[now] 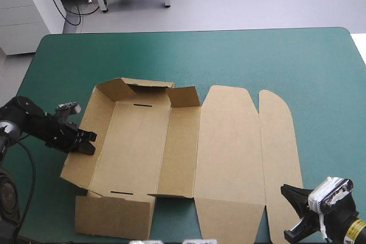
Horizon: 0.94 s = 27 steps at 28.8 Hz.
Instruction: Fold the box
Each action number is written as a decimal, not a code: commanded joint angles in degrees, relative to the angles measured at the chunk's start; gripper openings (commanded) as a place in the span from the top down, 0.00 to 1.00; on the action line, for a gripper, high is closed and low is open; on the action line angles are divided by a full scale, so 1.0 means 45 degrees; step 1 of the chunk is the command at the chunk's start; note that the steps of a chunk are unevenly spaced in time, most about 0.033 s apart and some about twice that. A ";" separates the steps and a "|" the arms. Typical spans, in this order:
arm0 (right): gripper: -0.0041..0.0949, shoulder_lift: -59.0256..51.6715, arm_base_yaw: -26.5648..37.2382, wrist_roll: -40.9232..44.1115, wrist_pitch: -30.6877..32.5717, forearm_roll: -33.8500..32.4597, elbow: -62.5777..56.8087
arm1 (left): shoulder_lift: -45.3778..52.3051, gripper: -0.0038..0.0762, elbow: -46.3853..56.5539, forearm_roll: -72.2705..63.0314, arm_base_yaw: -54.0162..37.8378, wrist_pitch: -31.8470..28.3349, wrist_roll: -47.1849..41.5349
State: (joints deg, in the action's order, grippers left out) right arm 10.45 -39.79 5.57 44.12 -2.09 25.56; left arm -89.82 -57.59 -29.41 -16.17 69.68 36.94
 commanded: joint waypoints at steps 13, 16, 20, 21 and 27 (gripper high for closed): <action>0.98 0.0151 0.0023 -0.0027 -0.0961 -0.0093 0.0318 | 0.0197 0.96 -0.6296 0.7812 0.6270 0.0235 0.0136; 0.98 0.0151 0.0023 -0.0027 -0.0961 -0.0039 0.0318 | -0.0034 0.96 -0.6526 0.9092 0.7424 -0.0745 0.0331; 0.98 0.0151 0.0023 0.0135 -0.0961 0.0008 0.0318 | -0.0390 0.96 -0.6526 1.0422 0.8834 -0.2391 0.0331; 0.98 0.0151 0.0023 0.0192 -0.0961 0.0008 0.0318 | -0.0485 0.96 -0.6526 1.0862 0.9193 -0.2816 0.0331; 0.98 0.0151 0.0023 0.0407 -0.0961 0.0008 0.0318 | -0.0736 0.96 -0.6499 1.2391 1.1141 -0.5359 0.0999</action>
State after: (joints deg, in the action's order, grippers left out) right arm 10.45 -39.79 7.28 44.12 -2.09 25.56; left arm -95.65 -85.11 24.17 31.15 52.48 38.30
